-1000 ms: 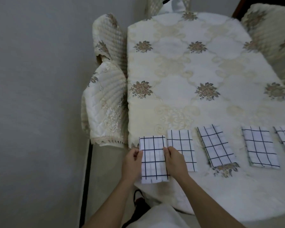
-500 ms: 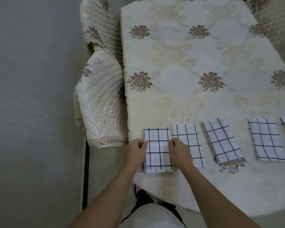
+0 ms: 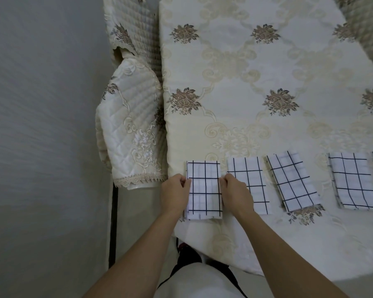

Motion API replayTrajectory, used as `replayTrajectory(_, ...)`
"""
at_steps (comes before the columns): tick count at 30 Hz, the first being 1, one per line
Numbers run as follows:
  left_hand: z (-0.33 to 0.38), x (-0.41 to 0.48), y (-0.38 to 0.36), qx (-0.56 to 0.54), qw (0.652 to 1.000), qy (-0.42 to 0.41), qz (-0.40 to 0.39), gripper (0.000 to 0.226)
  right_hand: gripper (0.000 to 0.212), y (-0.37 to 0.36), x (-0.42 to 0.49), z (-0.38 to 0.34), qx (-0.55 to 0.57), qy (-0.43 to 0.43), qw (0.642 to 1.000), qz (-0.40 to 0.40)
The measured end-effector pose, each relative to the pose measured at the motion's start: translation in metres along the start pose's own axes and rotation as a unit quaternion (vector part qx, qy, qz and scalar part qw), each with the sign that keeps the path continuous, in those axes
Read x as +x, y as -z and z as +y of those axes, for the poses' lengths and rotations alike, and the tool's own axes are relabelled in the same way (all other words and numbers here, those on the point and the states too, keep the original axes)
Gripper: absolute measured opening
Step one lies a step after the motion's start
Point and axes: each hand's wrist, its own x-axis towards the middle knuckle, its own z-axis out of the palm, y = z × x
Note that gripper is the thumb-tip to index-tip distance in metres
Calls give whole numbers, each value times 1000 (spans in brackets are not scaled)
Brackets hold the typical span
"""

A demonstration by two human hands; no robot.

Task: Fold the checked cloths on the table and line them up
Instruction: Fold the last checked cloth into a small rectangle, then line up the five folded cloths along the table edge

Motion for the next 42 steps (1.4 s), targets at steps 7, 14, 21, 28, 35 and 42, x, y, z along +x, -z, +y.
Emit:
replayTrajectory(7,-2,-2,-2,15,1000,7,10,19,29,-4,2,3,-14,4,1000,11)
replayTrajectory(14,-7,-8,3,24,999,-9,29,17,35,0,-3,-1,-31,23,999,28)
replayTrajectory(21,-31,-40,7,180,932,-306,72,21,17,15,-37,9,-97,161,977,100)
replayTrajectory(28,-58,-62,-12,243,847,-471,37,27,55,-12,-74,40,-187,365,903,127)
replayTrajectory(35,-72,-66,-24,274,844,-461,6,54,75,-42,-86,49,-229,355,903,75)
replayTrajectory(42,-68,-67,-27,259,854,-451,21,47,73,-44,-85,49,-235,335,909,78)
